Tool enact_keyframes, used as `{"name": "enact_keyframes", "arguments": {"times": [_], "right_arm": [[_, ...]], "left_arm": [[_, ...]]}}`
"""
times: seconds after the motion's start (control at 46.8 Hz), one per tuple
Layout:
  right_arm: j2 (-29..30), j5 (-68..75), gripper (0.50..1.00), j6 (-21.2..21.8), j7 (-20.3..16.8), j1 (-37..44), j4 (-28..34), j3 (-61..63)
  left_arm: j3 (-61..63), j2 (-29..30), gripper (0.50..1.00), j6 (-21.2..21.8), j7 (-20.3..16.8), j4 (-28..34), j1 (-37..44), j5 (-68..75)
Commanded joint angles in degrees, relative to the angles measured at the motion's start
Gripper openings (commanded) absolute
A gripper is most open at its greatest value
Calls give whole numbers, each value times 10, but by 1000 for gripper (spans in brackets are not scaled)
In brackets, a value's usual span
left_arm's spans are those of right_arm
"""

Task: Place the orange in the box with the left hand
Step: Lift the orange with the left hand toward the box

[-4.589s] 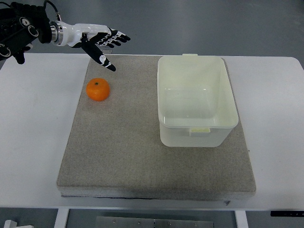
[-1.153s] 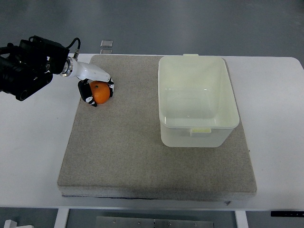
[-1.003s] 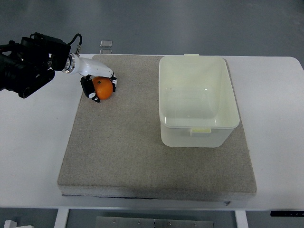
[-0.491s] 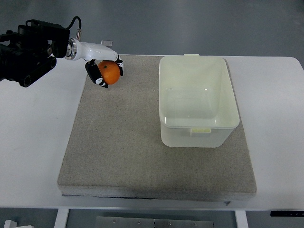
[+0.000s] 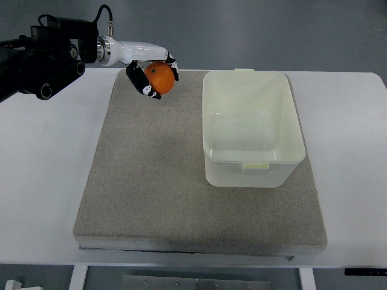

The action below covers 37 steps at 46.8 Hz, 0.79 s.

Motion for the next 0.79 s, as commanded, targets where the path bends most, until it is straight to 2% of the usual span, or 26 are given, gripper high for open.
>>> {"name": "enact_keyframes", "arguments": {"times": [0.0, 0.384, 0.555, 0.662, 0.768], "right_arm": [[0, 0, 944, 0, 0, 0, -1, 0], [0, -1, 944, 0, 0, 0, 0, 0], [0, 0, 944, 0, 0, 0, 0, 0], [0, -1, 944, 0, 0, 0, -1, 0], [0, -1, 944, 0, 0, 0, 0, 0]], "left_arm": [[-7, -1, 500, 0, 0, 0, -12, -29], [-24, -19, 500, -11, 0, -9, -87, -209], [-23, -52, 500, -13, 0, -15, -86, -214], [-21, -66, 500, -39, 1, -15, -84, -211], [-18, -87, 500, -47, 1, -15, -81, -209]]}}
